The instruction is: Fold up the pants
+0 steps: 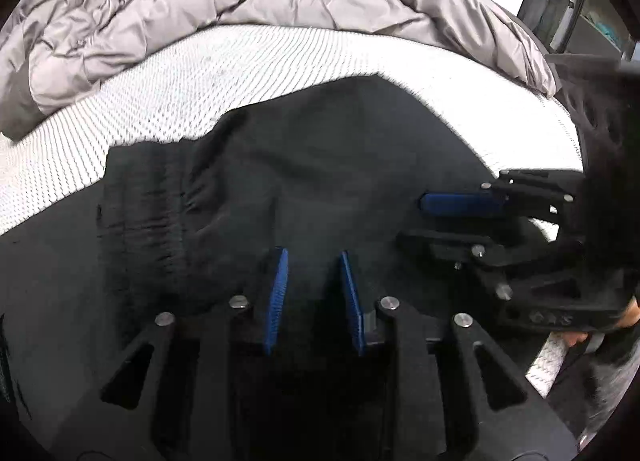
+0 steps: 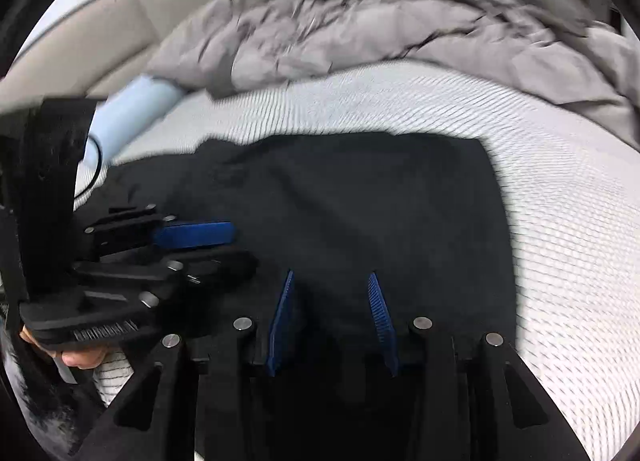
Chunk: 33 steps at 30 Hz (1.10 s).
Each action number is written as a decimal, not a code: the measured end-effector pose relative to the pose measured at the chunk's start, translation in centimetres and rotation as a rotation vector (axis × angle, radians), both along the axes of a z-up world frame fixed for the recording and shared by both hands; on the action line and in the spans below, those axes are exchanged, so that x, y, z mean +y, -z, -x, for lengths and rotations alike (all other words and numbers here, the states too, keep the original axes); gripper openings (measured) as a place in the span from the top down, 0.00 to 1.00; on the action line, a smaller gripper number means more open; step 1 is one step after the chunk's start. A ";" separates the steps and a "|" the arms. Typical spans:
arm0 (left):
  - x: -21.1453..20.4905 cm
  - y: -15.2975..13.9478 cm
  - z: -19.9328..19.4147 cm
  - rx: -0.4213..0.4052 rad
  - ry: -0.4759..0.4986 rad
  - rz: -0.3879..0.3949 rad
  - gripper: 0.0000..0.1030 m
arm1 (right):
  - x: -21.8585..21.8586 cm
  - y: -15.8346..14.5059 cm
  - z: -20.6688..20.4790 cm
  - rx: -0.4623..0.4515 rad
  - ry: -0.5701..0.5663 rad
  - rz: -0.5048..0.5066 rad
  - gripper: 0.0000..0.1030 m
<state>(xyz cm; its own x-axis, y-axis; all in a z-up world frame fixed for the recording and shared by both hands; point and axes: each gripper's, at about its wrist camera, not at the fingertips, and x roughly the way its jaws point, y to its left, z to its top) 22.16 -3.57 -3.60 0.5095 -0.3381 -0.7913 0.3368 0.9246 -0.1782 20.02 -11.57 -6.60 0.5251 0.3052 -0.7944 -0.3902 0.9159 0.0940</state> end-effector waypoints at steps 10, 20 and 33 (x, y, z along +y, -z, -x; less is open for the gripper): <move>1.6 -0.7 1.3 -0.017 -0.027 -0.015 0.79 | -4.4 -0.1 0.0 -0.048 0.157 0.127 0.64; 0.6 0.3 -4.7 0.075 -0.017 0.023 0.68 | -0.3 -0.8 -3.0 0.040 0.036 -0.106 0.63; 6.3 -2.9 -3.7 0.022 -0.067 0.129 0.79 | -3.5 -1.8 -2.5 -0.037 0.154 0.073 0.66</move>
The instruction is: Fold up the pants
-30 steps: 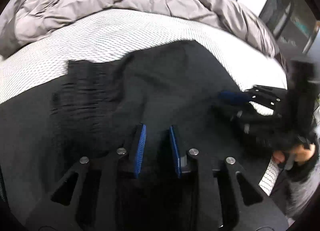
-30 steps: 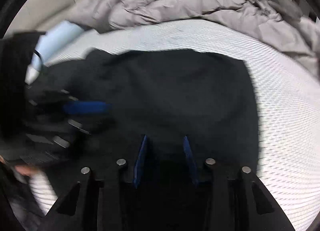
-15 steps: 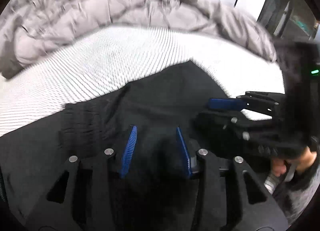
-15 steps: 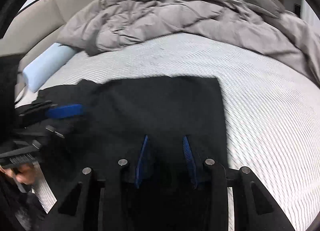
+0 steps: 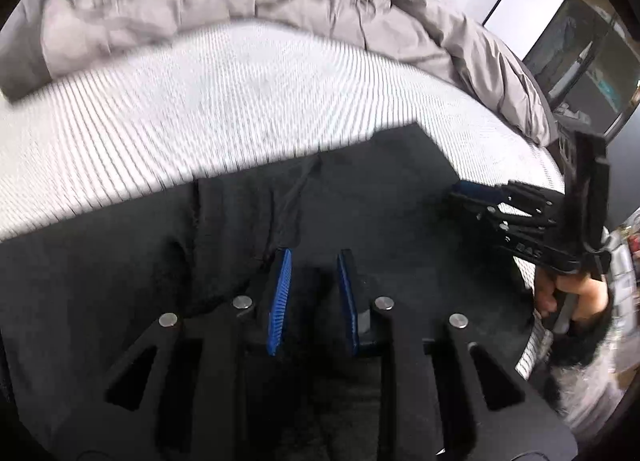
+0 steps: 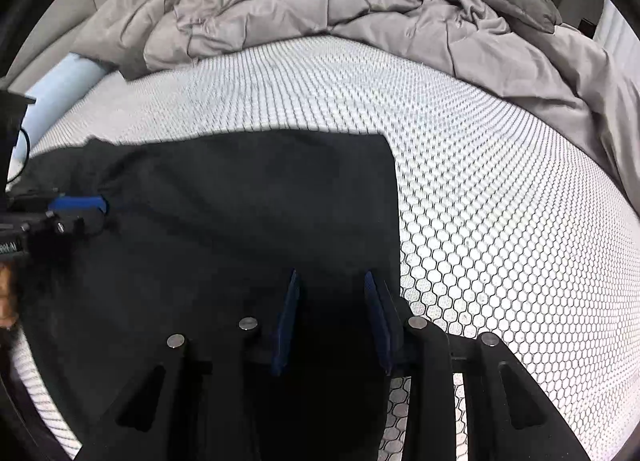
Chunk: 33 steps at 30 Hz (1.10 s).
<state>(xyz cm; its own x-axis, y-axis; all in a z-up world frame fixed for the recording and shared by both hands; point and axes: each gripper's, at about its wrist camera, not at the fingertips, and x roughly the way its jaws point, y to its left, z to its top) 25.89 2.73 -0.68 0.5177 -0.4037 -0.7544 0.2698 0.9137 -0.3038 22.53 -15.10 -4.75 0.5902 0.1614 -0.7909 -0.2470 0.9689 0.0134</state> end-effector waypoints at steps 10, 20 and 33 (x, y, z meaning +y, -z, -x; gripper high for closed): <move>-0.3 2.1 -3.9 -0.001 -0.044 -0.071 0.82 | 9.1 2.8 -5.2 0.035 -0.158 -0.014 0.65; 1.2 0.2 -0.3 -0.053 -0.069 -0.139 0.84 | 1.3 0.8 -3.4 -0.077 0.124 0.156 0.59; 0.2 2.0 12.3 -0.072 0.050 -0.124 0.79 | 6.5 3.3 9.2 -0.039 -0.274 0.116 0.58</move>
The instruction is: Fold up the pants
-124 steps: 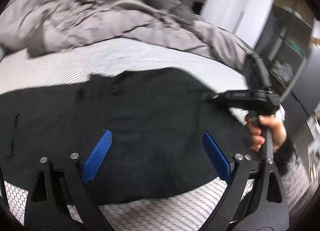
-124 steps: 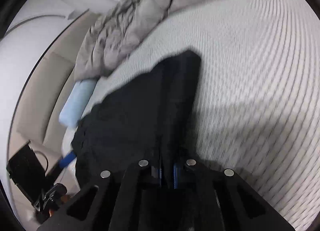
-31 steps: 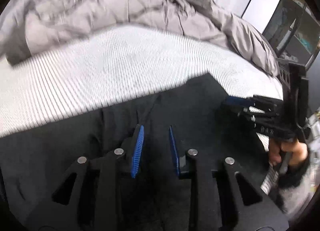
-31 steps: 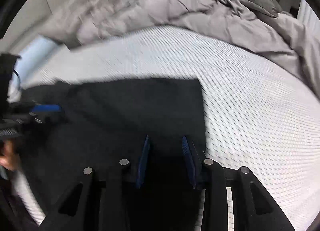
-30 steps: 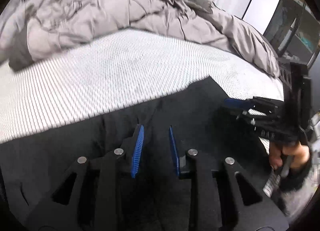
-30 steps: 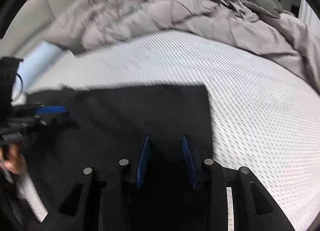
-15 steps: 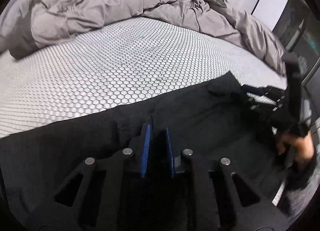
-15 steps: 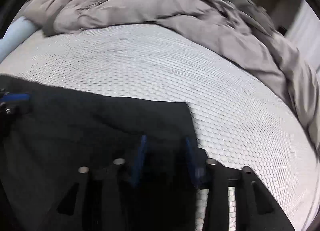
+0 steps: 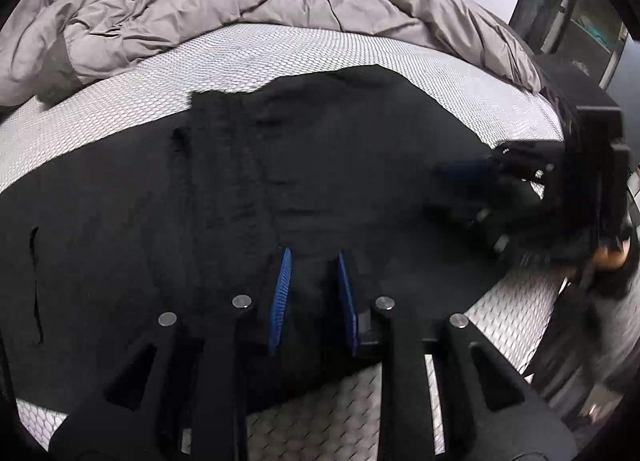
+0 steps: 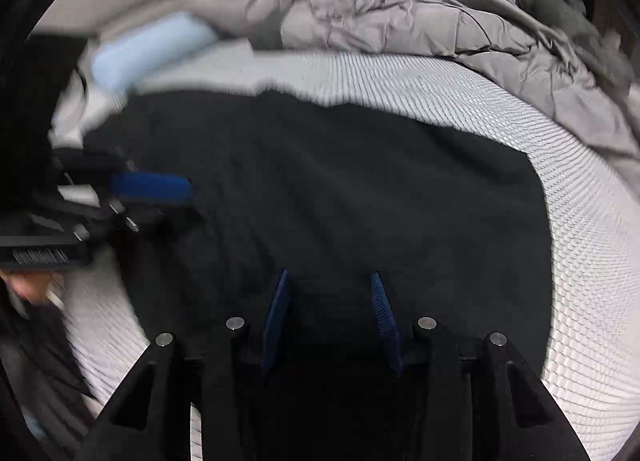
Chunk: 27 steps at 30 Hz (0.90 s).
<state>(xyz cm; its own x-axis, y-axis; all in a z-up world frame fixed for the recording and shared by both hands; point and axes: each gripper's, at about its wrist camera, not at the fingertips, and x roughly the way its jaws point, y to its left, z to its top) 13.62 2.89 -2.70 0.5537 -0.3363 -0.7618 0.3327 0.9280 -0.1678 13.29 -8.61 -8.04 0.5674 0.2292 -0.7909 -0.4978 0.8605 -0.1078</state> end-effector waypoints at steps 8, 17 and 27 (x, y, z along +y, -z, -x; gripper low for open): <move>1.7 -2.4 5.1 -0.106 -0.096 -0.020 0.70 | -9.5 -1.7 2.3 -0.064 0.216 -0.040 0.55; -4.6 0.5 4.4 -0.046 0.071 -0.084 0.67 | -2.7 -0.5 3.6 -0.032 0.029 -0.049 0.56; -1.4 -0.5 6.0 -0.073 0.044 -0.017 0.67 | -17.6 -1.1 5.0 0.029 0.282 -0.228 0.39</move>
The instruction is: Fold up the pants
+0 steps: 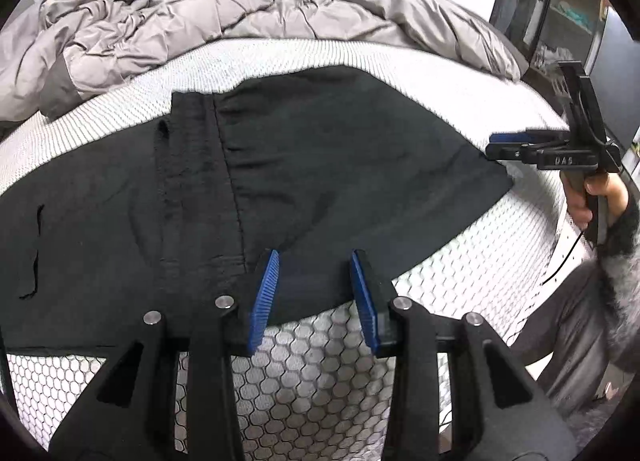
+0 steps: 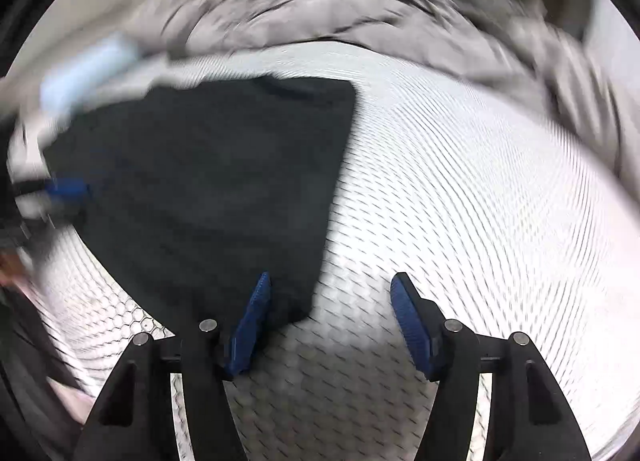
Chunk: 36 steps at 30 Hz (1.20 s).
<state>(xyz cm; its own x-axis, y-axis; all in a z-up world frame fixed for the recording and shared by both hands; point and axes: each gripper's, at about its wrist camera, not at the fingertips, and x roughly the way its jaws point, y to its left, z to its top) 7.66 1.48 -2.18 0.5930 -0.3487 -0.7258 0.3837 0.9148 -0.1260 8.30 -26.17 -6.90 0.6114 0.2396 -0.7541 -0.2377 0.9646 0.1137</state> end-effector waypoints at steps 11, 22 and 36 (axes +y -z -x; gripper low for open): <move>-10.0 -0.8 -3.6 0.012 0.093 0.061 0.63 | 0.5 2.9 -2.0 0.177 -0.037 -0.356 0.44; -13.6 1.3 -3.4 0.036 0.129 -0.040 0.57 | -0.1 2.3 -0.8 0.189 -0.095 -0.268 0.91; -16.5 1.3 -2.7 0.037 0.192 -0.036 0.44 | -0.1 2.8 -7.3 0.186 -0.003 -0.457 0.59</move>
